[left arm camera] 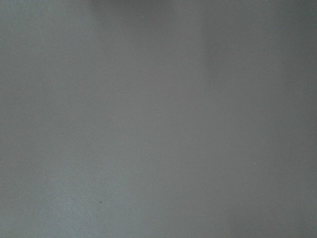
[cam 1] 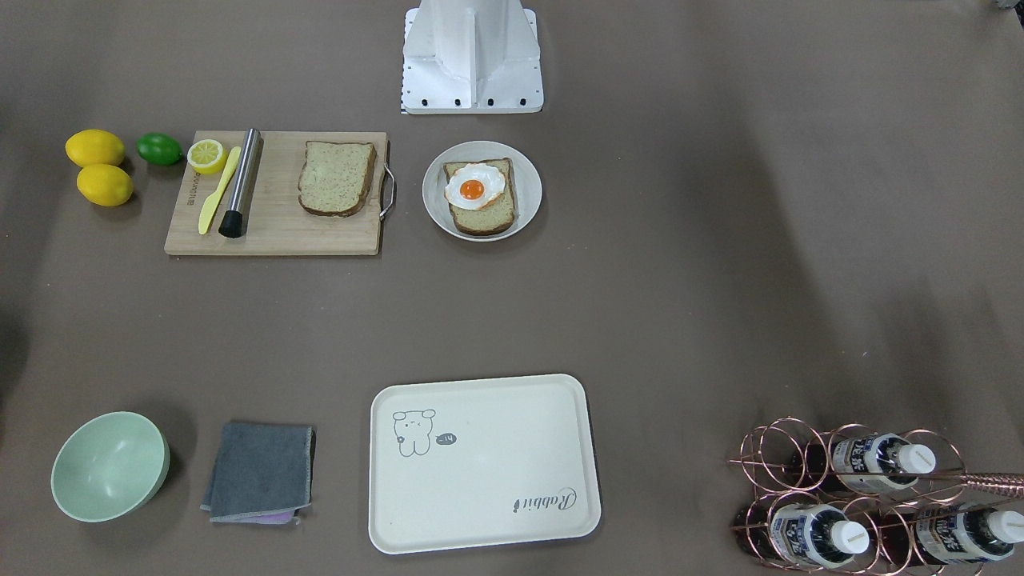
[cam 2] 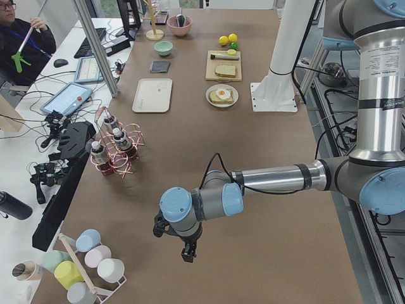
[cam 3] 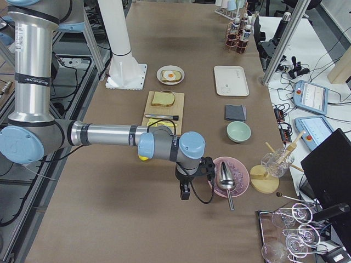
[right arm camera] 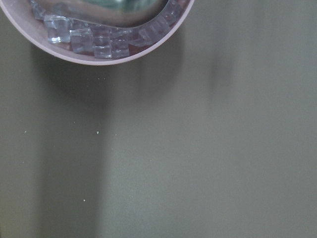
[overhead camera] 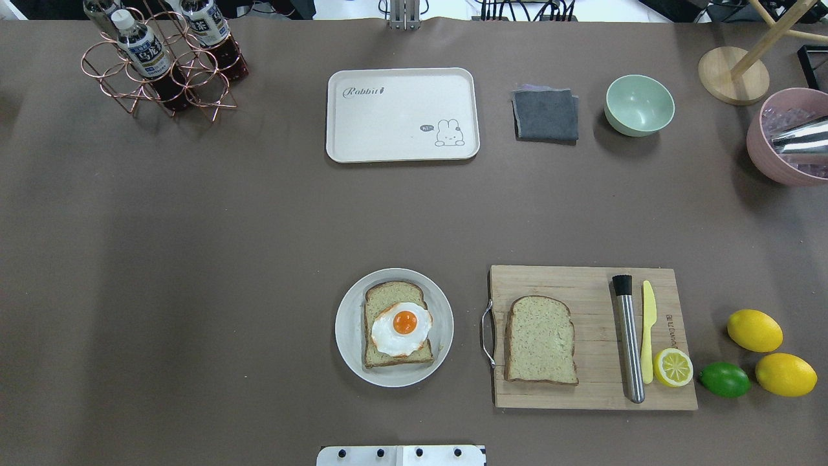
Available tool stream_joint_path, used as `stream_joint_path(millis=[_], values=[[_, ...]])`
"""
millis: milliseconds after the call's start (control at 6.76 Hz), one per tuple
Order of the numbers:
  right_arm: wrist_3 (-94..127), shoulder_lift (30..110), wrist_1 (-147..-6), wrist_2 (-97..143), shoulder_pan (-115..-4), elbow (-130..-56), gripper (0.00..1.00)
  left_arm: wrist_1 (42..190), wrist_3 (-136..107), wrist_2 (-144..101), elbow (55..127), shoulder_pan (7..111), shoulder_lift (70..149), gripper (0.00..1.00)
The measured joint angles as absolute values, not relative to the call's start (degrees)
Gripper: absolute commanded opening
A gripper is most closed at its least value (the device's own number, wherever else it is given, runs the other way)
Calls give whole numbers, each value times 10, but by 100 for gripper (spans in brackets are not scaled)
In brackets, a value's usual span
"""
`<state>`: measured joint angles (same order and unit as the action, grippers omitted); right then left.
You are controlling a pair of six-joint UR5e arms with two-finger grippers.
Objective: Make sandwich and place on tray
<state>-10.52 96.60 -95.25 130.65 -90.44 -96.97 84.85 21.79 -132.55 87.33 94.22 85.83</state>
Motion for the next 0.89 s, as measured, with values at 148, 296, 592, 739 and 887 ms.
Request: stream_joint_path(millis=[148,296,592,739,887], values=[[-105,967,-953,1307,-904,-970,100,867,217,-1326,875,942,862,99],[-104,967,-953,1307,-904,-970,100,880,217,-1326,882,943,870,99],[-103,955,-952,1334,-905,-980,100,912,217,-1326,894,943,897,99],[-102,945,-952,1341,-905,-987,100,928,217,-1327,900,943,912,99],[-101,936,-952,1344,-905,-996,100,937,217,-1326,899,940,934,99]])
